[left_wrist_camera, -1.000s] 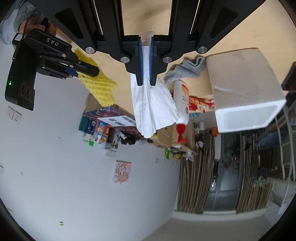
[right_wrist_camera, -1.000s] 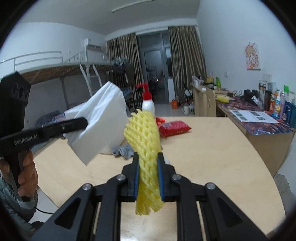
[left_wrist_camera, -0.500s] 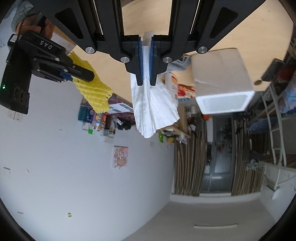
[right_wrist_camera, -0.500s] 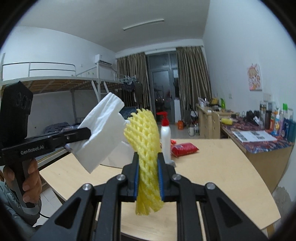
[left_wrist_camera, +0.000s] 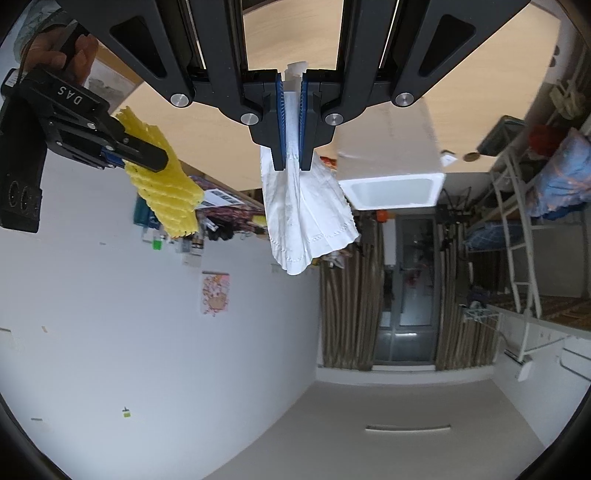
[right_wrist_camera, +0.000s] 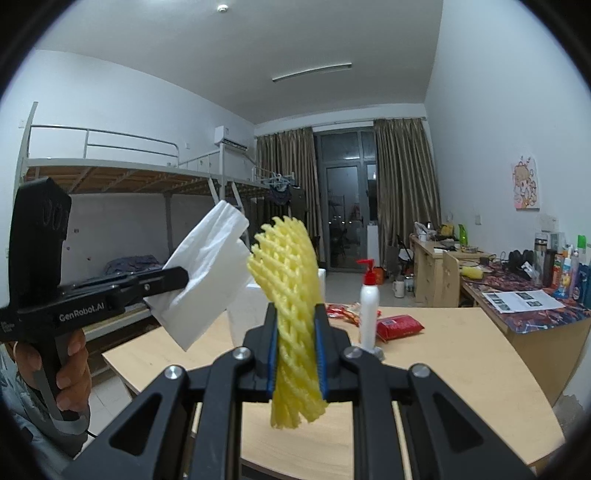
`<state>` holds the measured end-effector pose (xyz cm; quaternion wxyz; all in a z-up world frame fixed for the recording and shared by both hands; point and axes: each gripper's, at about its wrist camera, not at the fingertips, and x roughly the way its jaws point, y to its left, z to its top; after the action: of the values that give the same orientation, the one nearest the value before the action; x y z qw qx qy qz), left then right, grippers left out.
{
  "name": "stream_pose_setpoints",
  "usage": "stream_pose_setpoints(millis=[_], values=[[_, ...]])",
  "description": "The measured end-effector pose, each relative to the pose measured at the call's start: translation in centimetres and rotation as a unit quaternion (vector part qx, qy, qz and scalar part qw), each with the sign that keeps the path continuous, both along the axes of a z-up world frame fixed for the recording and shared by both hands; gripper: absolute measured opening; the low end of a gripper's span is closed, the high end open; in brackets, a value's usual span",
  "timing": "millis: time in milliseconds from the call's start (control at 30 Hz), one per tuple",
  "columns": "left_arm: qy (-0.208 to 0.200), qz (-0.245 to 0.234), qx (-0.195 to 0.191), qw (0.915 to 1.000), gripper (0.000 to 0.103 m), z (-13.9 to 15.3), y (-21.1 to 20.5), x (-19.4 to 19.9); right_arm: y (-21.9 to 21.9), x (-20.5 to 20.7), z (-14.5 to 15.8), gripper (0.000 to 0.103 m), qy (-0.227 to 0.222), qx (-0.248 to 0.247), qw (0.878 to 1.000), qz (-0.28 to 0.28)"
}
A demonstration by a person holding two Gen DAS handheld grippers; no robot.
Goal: Organize soft objects
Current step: 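Carry the tissues in the left tool while the right tool carries the net over the box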
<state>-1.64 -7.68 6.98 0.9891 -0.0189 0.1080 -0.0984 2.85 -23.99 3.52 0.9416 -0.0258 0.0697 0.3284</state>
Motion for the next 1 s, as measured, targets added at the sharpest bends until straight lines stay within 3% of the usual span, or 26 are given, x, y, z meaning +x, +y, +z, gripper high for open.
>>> stream_pose_setpoints(millis=[400, 1000], values=[[-0.011, 0.071, -0.007, 0.9974, 0.006, 0.2, 4.3, -2.6, 4.5, 0.8, 0.3, 0.02, -0.006, -0.01, 0.998, 0.059], [0.014, 0.143, -0.019, 0.9894, 0.006, -1.0, 9.7, 0.4, 10.5, 4.1, -0.2, 0.02, 0.012, -0.042, 0.992, 0.119]])
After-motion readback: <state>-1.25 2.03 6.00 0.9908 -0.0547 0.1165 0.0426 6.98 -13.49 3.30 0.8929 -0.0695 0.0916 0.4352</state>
